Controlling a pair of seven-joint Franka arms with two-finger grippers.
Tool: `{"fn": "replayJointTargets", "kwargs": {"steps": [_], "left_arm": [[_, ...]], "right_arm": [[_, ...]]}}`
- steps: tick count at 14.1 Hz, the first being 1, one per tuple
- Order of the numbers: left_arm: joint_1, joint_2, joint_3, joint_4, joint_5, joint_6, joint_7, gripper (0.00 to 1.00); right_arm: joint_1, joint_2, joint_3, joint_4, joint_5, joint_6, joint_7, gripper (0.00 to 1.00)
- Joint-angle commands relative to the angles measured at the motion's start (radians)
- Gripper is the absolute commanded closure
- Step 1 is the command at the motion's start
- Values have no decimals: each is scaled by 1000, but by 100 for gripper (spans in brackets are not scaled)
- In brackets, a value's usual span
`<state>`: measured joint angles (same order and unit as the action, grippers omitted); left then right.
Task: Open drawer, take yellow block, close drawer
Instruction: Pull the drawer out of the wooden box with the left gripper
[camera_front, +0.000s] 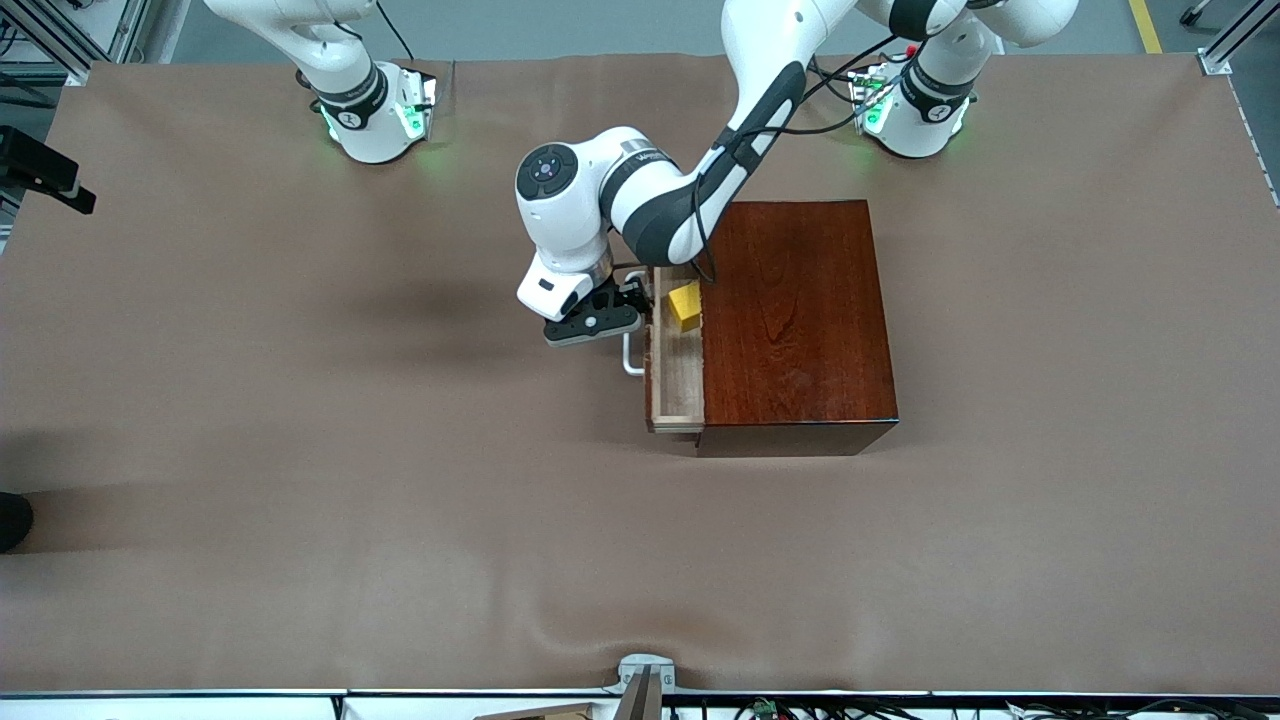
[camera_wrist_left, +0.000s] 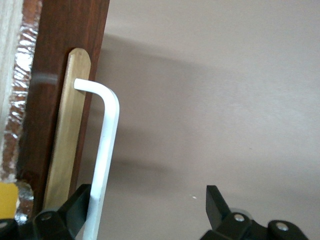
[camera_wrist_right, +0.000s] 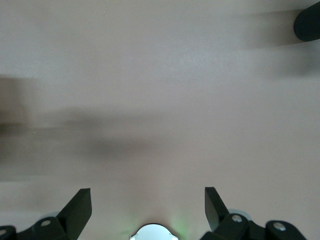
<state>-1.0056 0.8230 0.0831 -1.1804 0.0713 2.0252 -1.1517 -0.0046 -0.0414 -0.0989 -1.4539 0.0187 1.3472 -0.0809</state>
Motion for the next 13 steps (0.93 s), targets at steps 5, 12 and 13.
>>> {"fn": "replayJointTargets", "kwargs": {"steps": [5, 12, 13], "left_arm": [[-4, 16, -8, 25, -56, 133, -51, 0], [5, 1, 6, 19, -82, 201, -56, 0], [4, -1, 6, 18, -79, 193, -54, 0]], "right_arm": [[-3, -12, 5, -10, 4, 1, 15, 0], [-6, -12, 5, -8, 3, 1, 10, 0], [-6, -11, 5, -8, 3, 3, 9, 0]]}}
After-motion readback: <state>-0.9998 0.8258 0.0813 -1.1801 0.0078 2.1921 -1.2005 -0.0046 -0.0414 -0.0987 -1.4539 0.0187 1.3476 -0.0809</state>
